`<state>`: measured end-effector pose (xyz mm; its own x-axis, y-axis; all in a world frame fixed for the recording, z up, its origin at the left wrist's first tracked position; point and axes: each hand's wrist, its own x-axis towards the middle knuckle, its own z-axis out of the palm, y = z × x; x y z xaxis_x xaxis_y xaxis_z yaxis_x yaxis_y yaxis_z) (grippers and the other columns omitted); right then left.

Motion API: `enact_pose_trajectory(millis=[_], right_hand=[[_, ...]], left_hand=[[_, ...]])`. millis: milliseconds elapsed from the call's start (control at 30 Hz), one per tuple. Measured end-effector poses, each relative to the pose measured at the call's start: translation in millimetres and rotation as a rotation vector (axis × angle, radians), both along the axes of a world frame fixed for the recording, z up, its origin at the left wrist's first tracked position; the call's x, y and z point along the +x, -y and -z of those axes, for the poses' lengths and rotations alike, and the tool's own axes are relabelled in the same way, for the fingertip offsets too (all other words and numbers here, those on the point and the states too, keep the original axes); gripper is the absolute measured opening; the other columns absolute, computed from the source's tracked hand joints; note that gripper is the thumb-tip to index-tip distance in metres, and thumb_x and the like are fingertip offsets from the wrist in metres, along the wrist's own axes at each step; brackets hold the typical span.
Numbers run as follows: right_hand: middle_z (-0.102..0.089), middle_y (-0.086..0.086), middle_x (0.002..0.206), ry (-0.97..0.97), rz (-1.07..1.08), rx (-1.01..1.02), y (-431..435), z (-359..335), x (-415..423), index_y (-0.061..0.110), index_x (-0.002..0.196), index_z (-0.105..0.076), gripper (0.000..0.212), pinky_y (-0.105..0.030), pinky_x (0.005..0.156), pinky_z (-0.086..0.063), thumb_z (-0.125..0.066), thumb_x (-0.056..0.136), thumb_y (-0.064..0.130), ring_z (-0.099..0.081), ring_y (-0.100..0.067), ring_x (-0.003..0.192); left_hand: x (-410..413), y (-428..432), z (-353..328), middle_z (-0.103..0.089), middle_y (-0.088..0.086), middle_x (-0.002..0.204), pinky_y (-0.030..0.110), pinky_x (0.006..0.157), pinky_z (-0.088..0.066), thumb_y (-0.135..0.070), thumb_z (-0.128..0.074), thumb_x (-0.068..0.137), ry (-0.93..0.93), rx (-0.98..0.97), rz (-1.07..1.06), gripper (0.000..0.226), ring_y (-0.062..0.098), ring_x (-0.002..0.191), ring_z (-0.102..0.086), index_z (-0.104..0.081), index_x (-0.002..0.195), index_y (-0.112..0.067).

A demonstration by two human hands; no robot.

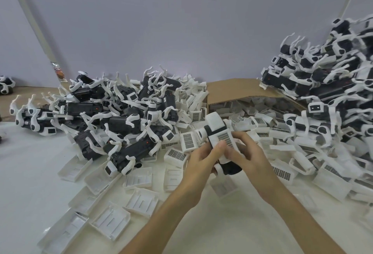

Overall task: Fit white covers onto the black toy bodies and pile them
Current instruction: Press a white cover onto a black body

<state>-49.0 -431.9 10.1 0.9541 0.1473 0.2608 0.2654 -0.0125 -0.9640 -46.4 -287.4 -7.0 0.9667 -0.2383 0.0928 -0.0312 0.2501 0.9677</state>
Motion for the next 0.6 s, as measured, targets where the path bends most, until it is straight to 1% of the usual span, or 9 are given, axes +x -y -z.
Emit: enact_pose_trajectory(millis=[33,100,167,233,300,367,467,600], right_hand=[[-0.076,-0.005,0.1,0.019,0.001,-0.032,-1.1,0.6,-0.8,0.022,0.121,-0.06,0.039,-0.027,0.065,-0.057,-0.071,0.087,0.039,-0.074,-0.021,0.086],[-0.075,-0.001,0.1,0.045,0.003,-0.064,-3.3,2.4,-2.4,0.023,0.121,-0.06,0.038,-0.025,0.064,-0.057,-0.067,0.088,0.041,-0.073,-0.018,0.086],[-0.074,0.001,0.101,0.063,-0.006,-0.058,-3.5,4.7,-2.5,0.023,0.122,-0.062,0.036,-0.024,0.067,-0.056,-0.06,0.09,0.039,-0.073,-0.017,0.09],[-0.074,-0.001,0.103,0.061,-0.013,-0.036,-2.7,5.2,-1.4,0.022,0.122,-0.063,0.035,-0.023,0.073,-0.055,-0.055,0.092,0.037,-0.072,-0.016,0.095],[-0.074,0.0,0.104,0.065,0.0,-0.057,-2.4,5.2,0.3,0.025,0.121,-0.064,0.034,-0.023,0.077,-0.055,-0.055,0.091,0.039,-0.071,-0.016,0.097],[-0.074,0.004,0.104,0.084,0.033,-0.113,-2.7,5.5,1.9,0.028,0.118,-0.065,0.033,-0.022,0.079,-0.054,-0.056,0.089,0.042,-0.071,-0.013,0.098],[-0.074,0.007,0.101,0.109,0.065,-0.157,-1.9,6.8,2.5,0.03,0.115,-0.066,0.03,-0.021,0.075,-0.054,-0.056,0.09,0.043,-0.071,-0.011,0.094],[-0.074,0.01,0.1,0.164,0.096,-0.174,-1.5,6.6,1.6,0.03,0.112,-0.066,0.026,-0.019,0.074,-0.054,-0.057,0.09,0.041,-0.071,-0.009,0.093]], left_hand=[[0.0,0.2,-0.1,-0.075,0.007,0.114,0.053,0.103,-0.051,-0.058,-0.064,0.084,0.006,0.006,-0.006,0.056,0.028,0.111,-0.069,-0.069,0.123,-0.018],[0.5,0.2,1.0,-0.075,0.006,0.115,0.047,0.101,-0.053,-0.054,-0.063,0.086,0.01,0.001,-0.009,0.053,0.023,0.11,-0.07,-0.068,0.124,-0.017],[0.2,-0.1,1.0,-0.074,0.007,0.118,0.047,0.101,-0.054,-0.05,-0.06,0.09,-0.003,-0.017,-0.006,0.051,0.024,0.112,-0.07,-0.066,0.127,-0.015],[0.0,-0.1,0.6,-0.073,0.008,0.12,0.051,0.101,-0.053,-0.05,-0.06,0.092,-0.018,-0.037,-0.008,0.051,0.025,0.113,-0.069,-0.064,0.13,-0.015],[-0.6,0.6,0.1,-0.072,0.008,0.122,0.053,0.102,-0.052,-0.05,-0.06,0.094,-0.02,-0.047,-0.006,0.052,0.026,0.114,-0.068,-0.062,0.132,-0.016],[-1.3,1.7,0.2,-0.072,0.007,0.123,0.053,0.102,-0.052,-0.05,-0.057,0.09,-0.023,-0.05,-0.003,0.055,0.025,0.115,-0.068,-0.061,0.133,-0.018],[-2.9,4.4,2.1,-0.074,0.007,0.119,0.049,0.102,-0.053,-0.053,-0.056,0.088,-0.027,-0.055,0.016,0.056,0.023,0.114,-0.069,-0.062,0.132,-0.019],[-5.0,6.0,1.2,-0.073,0.01,0.121,0.047,0.101,-0.053,-0.051,-0.054,0.089,-0.038,-0.097,0.036,0.056,0.025,0.115,-0.068,-0.06,0.133,-0.016]])
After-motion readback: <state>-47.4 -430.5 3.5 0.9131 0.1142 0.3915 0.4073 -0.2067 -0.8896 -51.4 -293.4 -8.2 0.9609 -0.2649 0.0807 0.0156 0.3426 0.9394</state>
